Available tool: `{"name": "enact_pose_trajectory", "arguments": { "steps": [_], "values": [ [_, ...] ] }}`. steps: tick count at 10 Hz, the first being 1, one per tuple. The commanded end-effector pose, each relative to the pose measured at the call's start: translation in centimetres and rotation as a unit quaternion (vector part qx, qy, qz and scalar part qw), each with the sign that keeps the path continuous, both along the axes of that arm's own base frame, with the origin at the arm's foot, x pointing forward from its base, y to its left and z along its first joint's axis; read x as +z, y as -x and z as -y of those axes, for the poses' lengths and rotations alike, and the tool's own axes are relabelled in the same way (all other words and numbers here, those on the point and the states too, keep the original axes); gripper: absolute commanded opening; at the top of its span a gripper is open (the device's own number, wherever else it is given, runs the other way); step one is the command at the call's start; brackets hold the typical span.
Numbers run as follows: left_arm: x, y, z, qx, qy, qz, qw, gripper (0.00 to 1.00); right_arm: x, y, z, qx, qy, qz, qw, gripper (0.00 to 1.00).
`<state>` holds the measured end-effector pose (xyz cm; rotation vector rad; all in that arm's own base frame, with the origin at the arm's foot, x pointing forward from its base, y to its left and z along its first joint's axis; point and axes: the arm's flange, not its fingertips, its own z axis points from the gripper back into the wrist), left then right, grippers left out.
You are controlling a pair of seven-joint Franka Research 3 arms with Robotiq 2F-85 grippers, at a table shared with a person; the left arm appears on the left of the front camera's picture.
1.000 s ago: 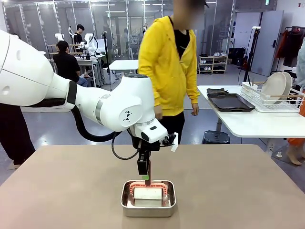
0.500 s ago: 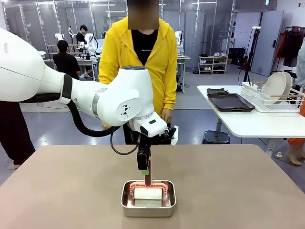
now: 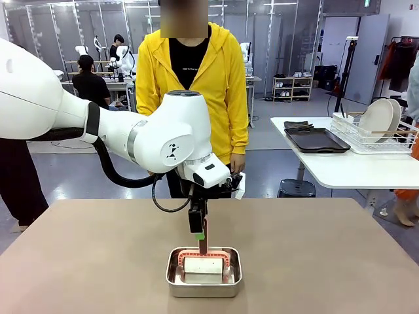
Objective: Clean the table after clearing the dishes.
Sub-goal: Place the Lint Roller back on top of the Airtight Container.
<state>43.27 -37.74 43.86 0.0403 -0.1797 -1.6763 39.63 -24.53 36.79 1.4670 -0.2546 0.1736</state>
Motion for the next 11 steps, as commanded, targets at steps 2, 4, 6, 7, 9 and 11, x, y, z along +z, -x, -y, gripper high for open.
{"name": "enact_pose_trajectory", "arguments": {
  "steps": [2, 4, 6, 7, 9, 11],
  "values": [
    [0.1, 0.1, -0.1, 0.0, 0.0, 0.001, 1.0, 1.0, 0.3, 0.4, -0.2, 0.001, 0.001, 0.003, 1.0, 1.0],
    [0.1, 0.1, -0.1, 0.0, 0.0, 0.001, 1.0, 1.0, 0.3, 0.4, -0.2, 0.001, 0.001, 0.003, 1.0, 1.0],
    [0.1, 0.1, -0.1, 0.0, 0.0, 0.001, 1.0, 1.0, 0.3, 0.4, -0.2, 0.001, 0.001, 0.003, 1.0, 1.0],
    [0.1, 0.1, -0.1, 0.0, 0.0, 0.001, 1.0, 1.0, 0.3, 0.4, -0.2, 0.001, 0.001, 0.003, 1.0, 1.0],
    [0.1, 0.1, -0.1, 0.0, 0.0, 0.001, 1.0, 1.0, 0.3, 0.4, -0.2, 0.001, 0.001, 0.003, 1.0, 1.0],
    [2.8, -0.5, -0.7, 0.034, 0.022, 0.0, 0.999, 1.0, 0.3, 0.4, -0.2, 0.001, 0.001, 0.003, 1.0, 1.0]
  ]
}}
